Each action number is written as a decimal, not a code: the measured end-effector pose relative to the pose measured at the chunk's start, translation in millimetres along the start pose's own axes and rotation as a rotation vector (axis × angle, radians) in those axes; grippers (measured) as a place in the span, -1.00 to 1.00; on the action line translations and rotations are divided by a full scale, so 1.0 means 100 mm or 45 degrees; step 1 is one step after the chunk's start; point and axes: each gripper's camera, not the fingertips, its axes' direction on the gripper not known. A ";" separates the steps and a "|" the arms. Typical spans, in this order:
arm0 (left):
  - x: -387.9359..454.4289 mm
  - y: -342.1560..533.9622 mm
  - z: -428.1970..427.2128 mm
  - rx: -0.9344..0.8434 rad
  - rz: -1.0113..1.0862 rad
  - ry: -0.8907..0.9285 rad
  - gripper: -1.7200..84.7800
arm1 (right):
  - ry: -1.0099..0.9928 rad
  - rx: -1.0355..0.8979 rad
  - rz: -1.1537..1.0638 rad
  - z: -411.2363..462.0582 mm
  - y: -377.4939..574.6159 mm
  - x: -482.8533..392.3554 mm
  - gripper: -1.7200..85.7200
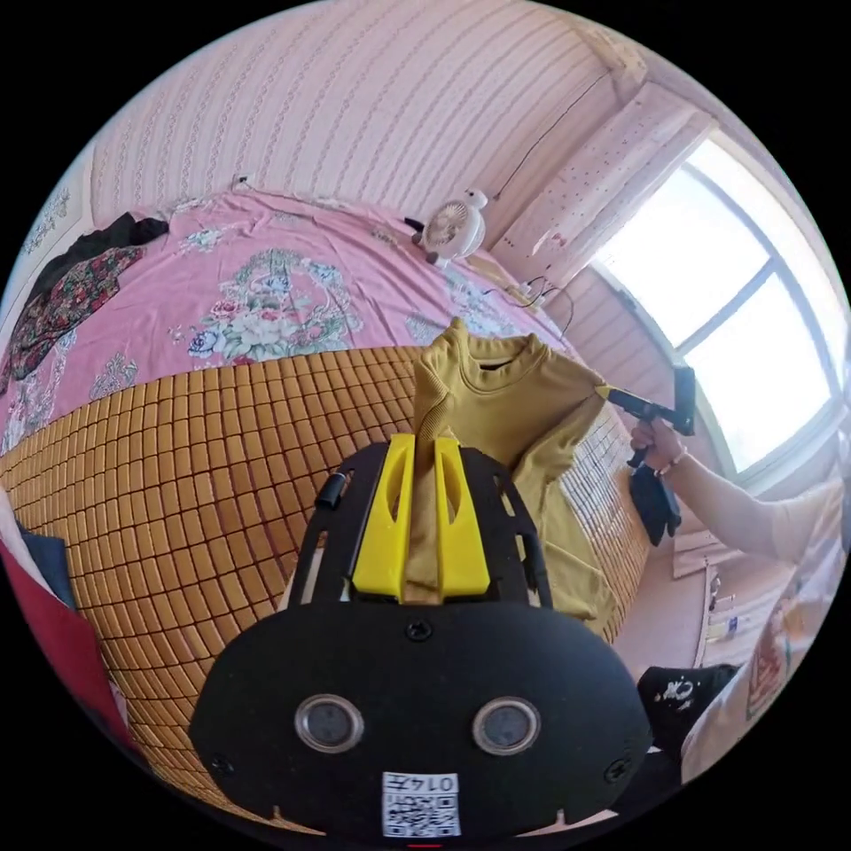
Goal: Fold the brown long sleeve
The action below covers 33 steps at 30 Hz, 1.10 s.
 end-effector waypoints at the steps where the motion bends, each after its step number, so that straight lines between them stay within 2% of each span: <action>1: 0.03 0.09 -0.09 0.020 0.026 0.031 -0.86 | -0.048 0.011 -0.049 -0.15 0.13 -0.09 -0.89; 4: 0.20 0.73 -0.40 -0.027 0.143 0.196 -0.86 | -0.142 -0.081 -0.124 -0.44 0.63 -0.31 -0.89; 6: 0.24 1.46 -0.41 -0.214 0.049 0.290 -0.85 | -0.154 -0.229 -0.116 -0.46 1.03 -0.40 -0.87; 11: 0.20 2.64 -0.23 -0.533 -0.330 0.142 -0.88 | 0.046 -0.726 0.159 -0.01 2.06 -0.44 -0.84; 13: 0.25 2.76 -0.21 -0.568 -0.350 0.084 -0.91 | 0.091 -0.760 0.159 0.12 2.10 -0.53 -0.84; 18: 0.79 2.49 -0.06 -0.507 -0.083 -0.040 -0.98 | 0.236 -0.715 -0.180 0.58 1.62 -1.04 -0.92; 23: 1.49 2.35 0.58 -0.460 0.115 0.019 -0.98 | 0.158 -0.692 -0.595 1.69 0.83 -1.73 -0.96; 26: 1.79 2.39 1.03 -0.507 0.200 -0.037 -0.98 | 0.270 -0.708 -0.732 2.36 0.45 -2.00 -0.97; 27: 1.84 2.43 1.20 -0.529 0.229 -0.116 -0.98 | 0.288 -0.738 -0.750 2.51 0.39 -2.03 -0.97; 29: 1.83 2.51 1.45 -0.630 0.229 -0.195 -0.98 | 0.327 -1.038 -0.818 3.21 0.32 -2.04 -0.97; 33: 1.82 2.70 1.59 -0.564 0.274 -0.170 -0.98 | 0.284 -1.153 -0.840 3.59 0.09 -2.10 -0.98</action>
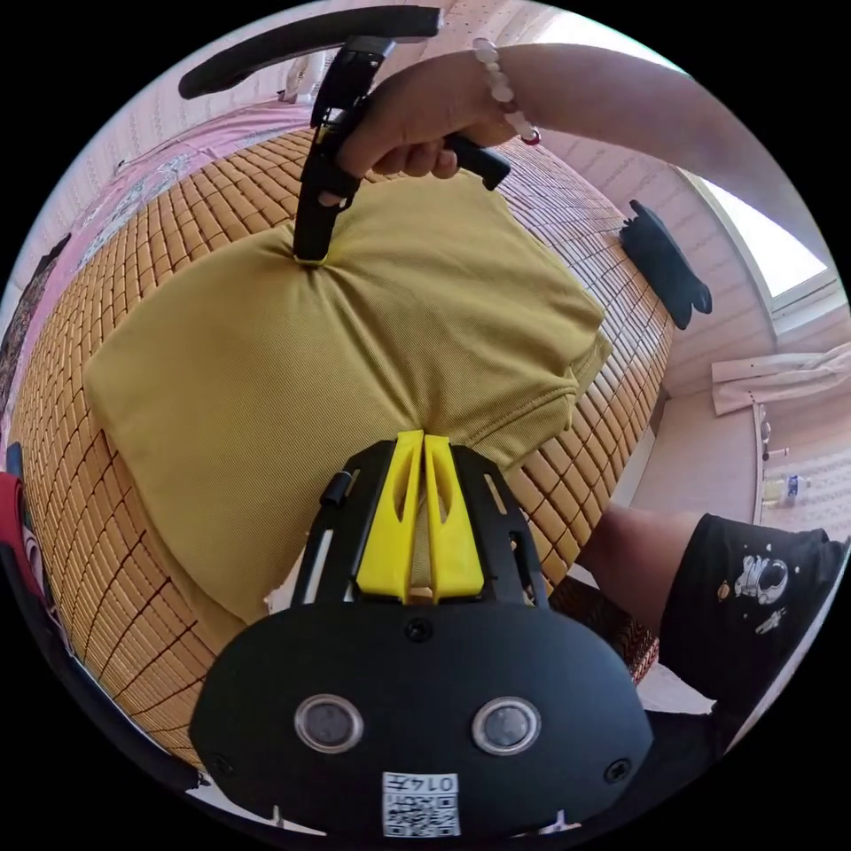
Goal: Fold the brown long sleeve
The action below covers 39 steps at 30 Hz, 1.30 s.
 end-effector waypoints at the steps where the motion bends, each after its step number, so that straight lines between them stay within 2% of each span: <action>1: 0.01 0.01 0.02 0.007 -0.001 -0.005 -0.98 | -0.005 -0.011 -0.010 0.02 -0.10 0.02 -0.98; 7: -0.06 -0.07 0.01 -0.042 -0.052 0.076 -0.98 | -0.015 -0.180 -0.102 0.12 -0.69 0.09 -0.98; 10: -0.10 -0.20 -0.23 0.134 -0.101 0.058 -0.98 | 0.000 -0.275 -0.183 0.18 -0.99 0.08 -0.98; 13: -0.24 -0.47 -0.12 0.185 -0.201 -0.054 -0.98 | 0.005 -0.320 -0.208 0.23 -1.22 0.09 -0.98; 16: -0.42 -0.75 0.25 0.118 -0.269 -0.191 -0.98 | 0.007 -0.356 -0.196 0.28 -1.44 0.10 -0.98; 17: -0.46 -0.80 0.46 0.058 -0.263 -0.179 -0.98 | 0.016 -0.377 -0.193 0.31 -1.52 0.10 -0.98; 19: -0.43 -0.76 0.51 0.129 -0.217 -0.209 -0.98 | 0.042 -0.428 -0.214 0.35 -1.67 0.07 -0.98; 22: -0.37 -0.78 0.53 0.045 -0.131 -0.241 -0.98 | 0.084 -0.554 -0.252 0.44 -1.94 0.01 -0.98; 26: -0.23 -0.59 0.38 0.000 -0.098 -0.045 -0.98 | 0.105 -0.631 -0.294 0.54 -2.17 -0.02 -0.98; 28: -0.07 -0.48 0.54 -0.129 -0.020 -0.018 -0.98 | 0.093 -0.616 -0.292 0.55 -2.22 -0.01 -0.98; 29: 0.04 -0.40 0.78 -0.293 0.061 -0.005 -0.98 | 0.085 -0.603 -0.284 0.55 -2.24 0.00 -0.98; 31: 0.15 -0.27 0.85 -0.202 0.101 -0.085 -0.98 | 0.085 -0.598 -0.273 0.57 -2.29 0.00 -0.98; 33: 0.15 -0.18 0.90 -0.142 0.027 -0.100 -0.98 | 0.099 -0.615 -0.273 0.60 -2.34 -0.02 -0.98; 39: 0.14 -0.07 1.03 -0.105 0.003 -0.111 -0.98 | 0.094 -0.671 -0.300 0.70 -2.47 -0.05 -0.98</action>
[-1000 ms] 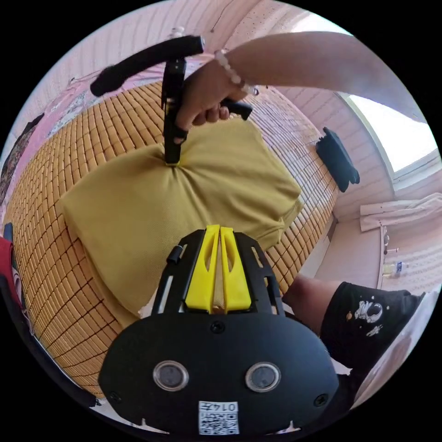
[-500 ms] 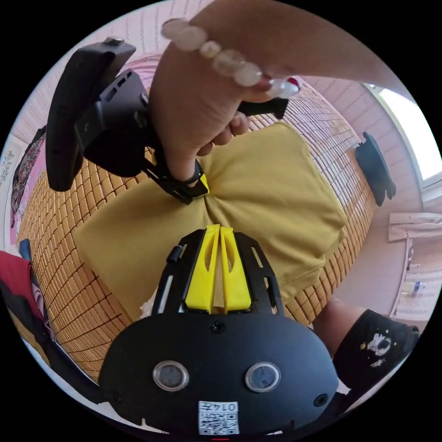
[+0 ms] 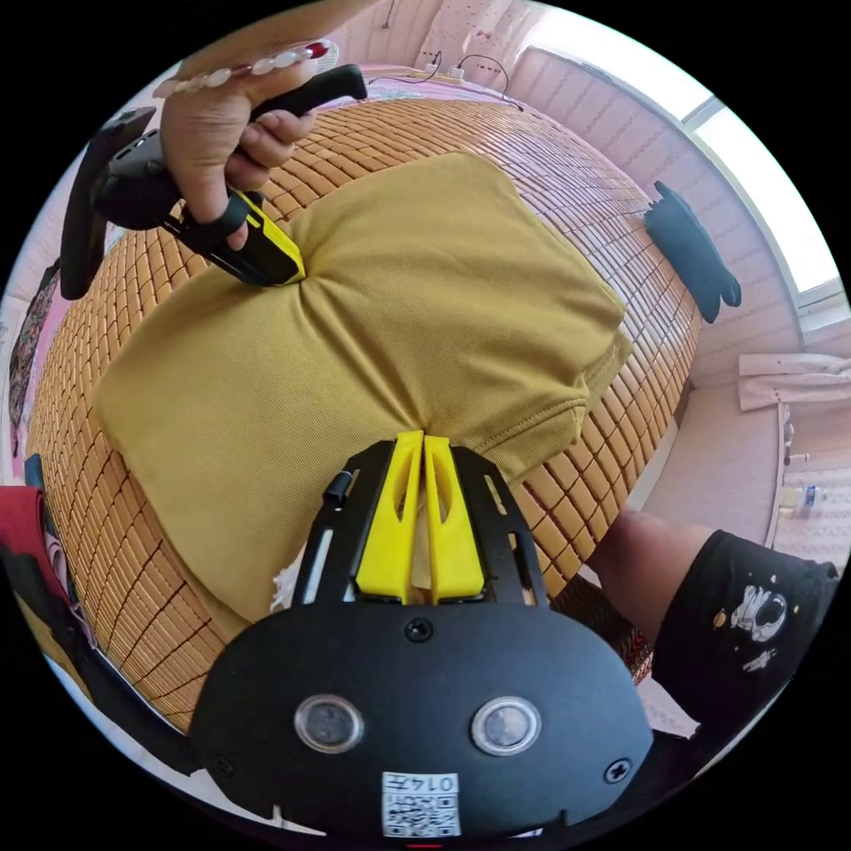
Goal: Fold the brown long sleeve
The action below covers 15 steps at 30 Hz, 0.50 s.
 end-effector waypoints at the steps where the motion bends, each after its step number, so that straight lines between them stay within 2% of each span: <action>1: 0.00 0.01 0.01 0.005 0.005 -0.002 -0.98 | -0.009 0.002 0.003 0.01 -0.01 0.01 -0.98; 15: -0.04 0.36 0.33 0.110 -0.035 0.067 -0.98 | -0.038 -0.060 -0.040 0.26 -0.03 -0.13 -0.98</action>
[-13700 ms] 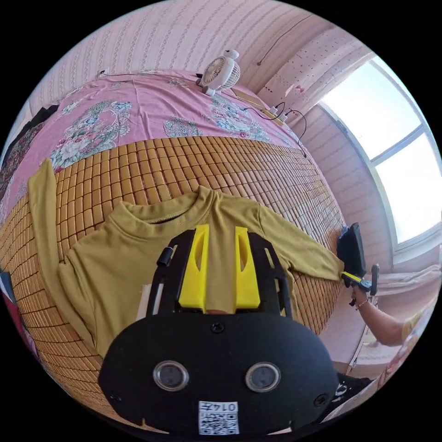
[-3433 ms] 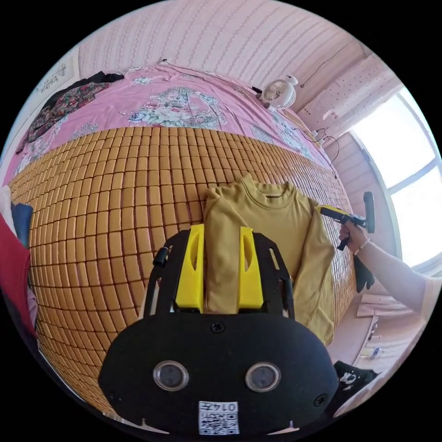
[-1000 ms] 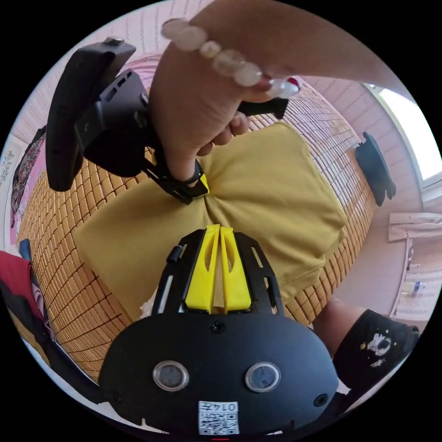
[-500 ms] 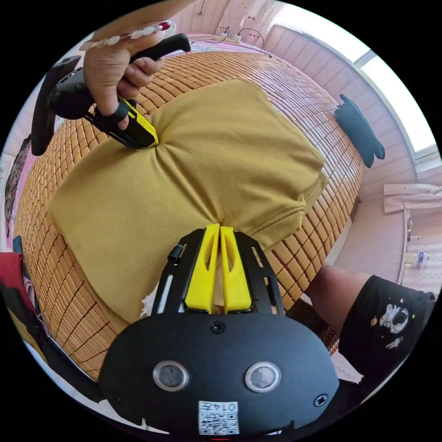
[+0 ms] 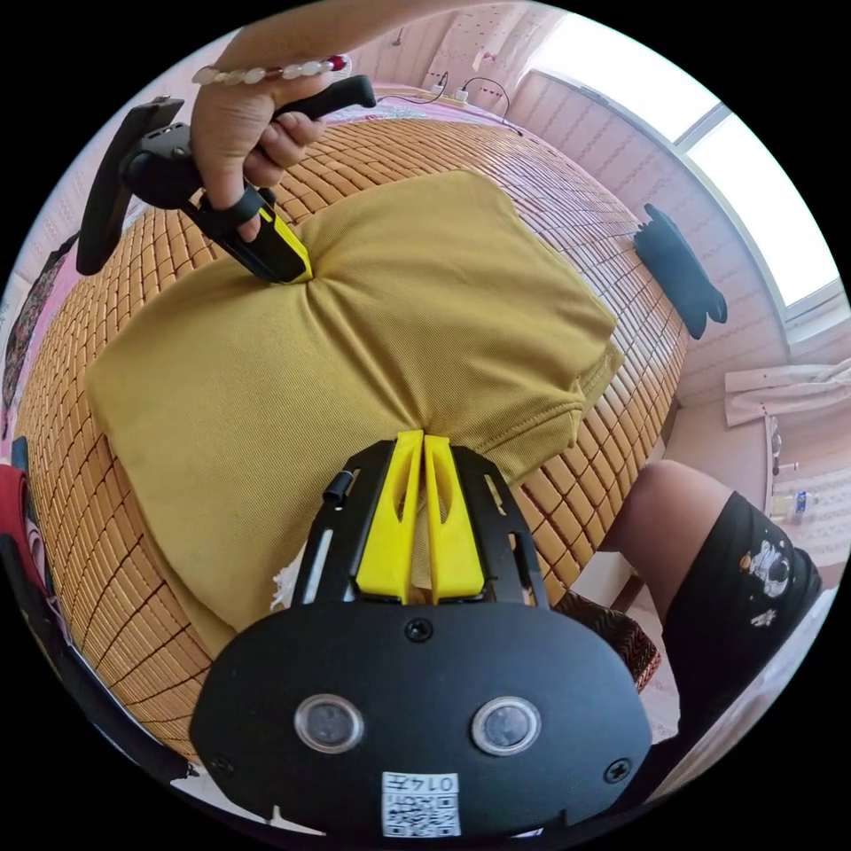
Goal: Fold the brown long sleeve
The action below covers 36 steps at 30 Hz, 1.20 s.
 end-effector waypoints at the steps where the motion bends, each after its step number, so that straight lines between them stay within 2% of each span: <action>1: 0.00 0.02 0.01 0.005 0.002 0.002 -0.98 | 0.001 -0.002 -0.013 0.04 0.02 -0.03 -0.98; 7: 0.09 0.24 0.11 0.077 0.081 -0.048 -0.98 | -0.005 -0.012 -0.004 0.25 0.16 -0.17 -0.98; 12: 0.16 0.40 0.19 0.104 0.107 -0.072 -0.98 | 0.134 0.017 0.133 0.48 0.36 -0.46 -0.98; 15: 0.23 0.50 0.22 0.093 0.095 -0.104 -0.98 | 0.290 0.189 0.276 0.65 0.72 -0.75 -0.98; 18: 0.31 0.66 0.22 0.038 0.085 -0.093 -0.98 | 0.441 0.463 0.433 0.89 1.41 -1.17 -0.97; 20: 0.33 0.83 0.22 0.023 0.049 -0.068 -0.98 | 0.315 0.715 0.678 1.16 2.13 -1.51 -0.94; 23: 0.41 1.23 0.19 0.013 0.000 -0.094 -0.98 | 0.048 1.000 0.816 1.77 3.00 -2.11 -0.87; 25: 0.49 1.47 0.16 0.010 0.007 -0.124 -0.98 | -0.052 1.092 0.955 2.24 3.42 -2.47 -0.82; 27: 0.60 1.75 0.13 0.005 0.046 -0.161 -0.98 | -0.176 1.095 1.143 2.73 3.73 -2.75 -0.76; 29: 0.66 1.95 0.11 0.009 0.045 -0.181 -0.97 | -0.433 1.101 1.298 3.31 3.96 -3.05 -0.70; 34: 0.84 2.43 -0.07 0.141 0.055 -0.063 -0.86 | -0.750 1.134 1.455 4.03 4.20 -3.38 -0.65; 36: 1.04 2.61 -0.15 0.215 0.129 -0.090 -0.80 | -0.880 1.179 1.469 4.19 4.29 -3.42 -0.65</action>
